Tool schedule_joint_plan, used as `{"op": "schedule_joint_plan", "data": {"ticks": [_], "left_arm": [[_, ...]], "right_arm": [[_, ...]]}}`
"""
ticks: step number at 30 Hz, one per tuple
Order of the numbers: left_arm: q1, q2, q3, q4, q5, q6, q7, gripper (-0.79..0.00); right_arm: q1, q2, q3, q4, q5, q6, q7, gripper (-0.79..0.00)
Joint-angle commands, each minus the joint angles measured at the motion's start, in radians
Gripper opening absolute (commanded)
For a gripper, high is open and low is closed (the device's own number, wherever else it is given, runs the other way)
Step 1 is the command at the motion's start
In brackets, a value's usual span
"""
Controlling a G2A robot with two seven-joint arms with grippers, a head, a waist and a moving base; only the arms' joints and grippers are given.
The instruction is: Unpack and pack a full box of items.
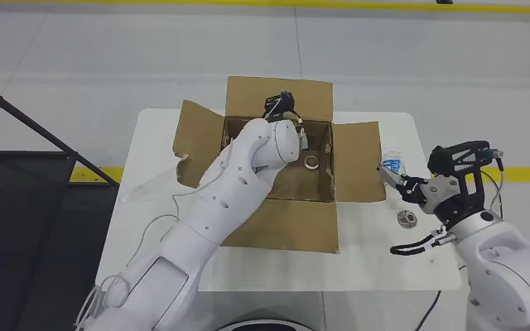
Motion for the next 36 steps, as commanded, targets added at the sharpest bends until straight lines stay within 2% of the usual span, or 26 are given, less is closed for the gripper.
{"op": "schedule_joint_plan", "data": {"ticks": [1,4,8,16,20,22,25,27,28,31,36], "left_arm": [[0.087,0.025,-0.051,-0.167,0.057,-0.006,-0.052,-0.391],[0.191,0.053,-0.133,-0.35,0.076,-0.044,-0.119,-0.397],[0.3,0.079,-0.233,-0.526,0.113,-0.072,-0.154,-0.4],[0.467,0.111,-0.432,-0.789,0.076,-0.133,-0.16,-0.4],[0.557,0.122,-0.544,-0.901,0.005,-0.166,-0.137,-0.366],[0.601,0.126,-0.605,-0.947,-0.066,-0.193,-0.127,-0.336],[0.664,0.132,-0.696,-1.006,-0.157,-0.232,-0.096,-0.228],[0.7,0.135,-0.744,-1.033,-0.227,-0.263,-0.089,-0.058],[0.716,0.137,-0.769,-1.042,-0.26,-0.278,-0.085,0.0],[0.763,0.143,-0.828,-1.057,-0.313,-0.312,-0.067,0.0],[0.768,0.144,-0.832,-1.058,-0.315,-0.315,-0.067,0.0]], "right_arm": [[0.038,0.002,-0.038,0.0,-0.018,0.024,0.047,0.0],[0.09,0.004,-0.093,0.0,-0.047,0.065,0.112,0.0],[0.152,0.004,-0.162,0.0,-0.085,0.136,0.206,0.0],[0.286,0.0,-0.346,0.0,-0.185,0.204,0.411,0.0],[0.364,-0.008,-0.455,0.032,-0.22,0.241,0.497,0.0],[0.411,-0.016,-0.509,0.067,-0.217,0.273,0.524,0.0],[0.48,-0.029,-0.581,0.121,-0.217,0.319,0.555,0.0],[0.493,-0.032,-0.595,0.129,-0.22,0.327,0.562,0.0],[0.493,-0.032,-0.595,0.129,-0.22,0.327,0.562,0.0],[0.493,-0.032,-0.595,0.129,-0.22,0.327,0.562,0.0],[0.493,-0.032,-0.595,0.129,-0.22,0.327,0.562,0.0]]}}
